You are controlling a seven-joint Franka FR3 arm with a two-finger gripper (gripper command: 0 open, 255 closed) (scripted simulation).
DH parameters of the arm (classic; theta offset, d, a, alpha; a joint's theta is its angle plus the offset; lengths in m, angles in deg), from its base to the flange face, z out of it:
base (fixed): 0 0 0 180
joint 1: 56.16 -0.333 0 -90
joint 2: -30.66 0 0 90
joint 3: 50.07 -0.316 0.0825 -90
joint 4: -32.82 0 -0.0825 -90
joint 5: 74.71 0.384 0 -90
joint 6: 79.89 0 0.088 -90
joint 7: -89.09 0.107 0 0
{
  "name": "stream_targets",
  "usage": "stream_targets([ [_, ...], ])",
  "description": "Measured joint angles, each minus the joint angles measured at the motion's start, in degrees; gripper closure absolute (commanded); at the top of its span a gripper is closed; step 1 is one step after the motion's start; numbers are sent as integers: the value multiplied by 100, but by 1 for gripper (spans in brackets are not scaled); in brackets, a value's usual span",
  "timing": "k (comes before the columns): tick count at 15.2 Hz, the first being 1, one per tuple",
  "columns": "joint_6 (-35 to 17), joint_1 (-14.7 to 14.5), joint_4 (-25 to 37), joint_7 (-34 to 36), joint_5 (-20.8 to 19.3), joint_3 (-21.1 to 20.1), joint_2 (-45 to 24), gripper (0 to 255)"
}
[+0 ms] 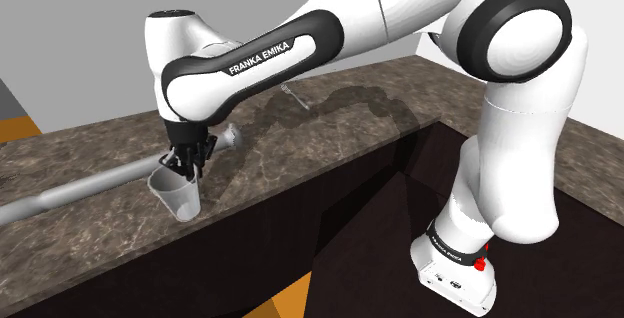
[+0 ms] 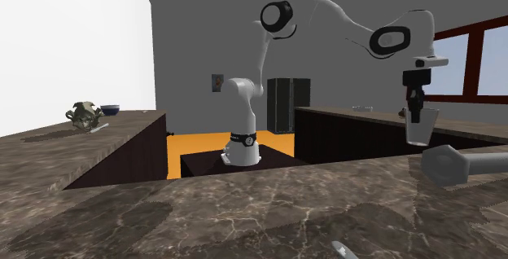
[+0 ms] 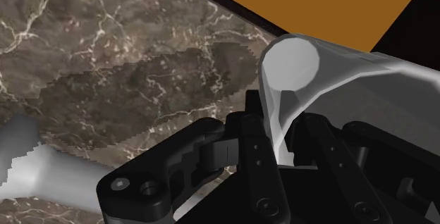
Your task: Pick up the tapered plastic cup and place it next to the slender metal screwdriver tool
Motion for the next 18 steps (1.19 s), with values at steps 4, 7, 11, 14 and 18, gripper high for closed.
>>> stream_targets([
  [4, -249, -1, -141, -18, 1, 2, -111, 255],
  [7, -295, -5, -165, -15, -1, 1, -129, 255],
  [11, -300, -7, -165, -13, -1, 0, -133, 0],
  [14, -300, -7, -163, -14, -1, 1, -132, 0],
  [18, -216, 5, -119, -25, 3, 4, -91, 0],
])
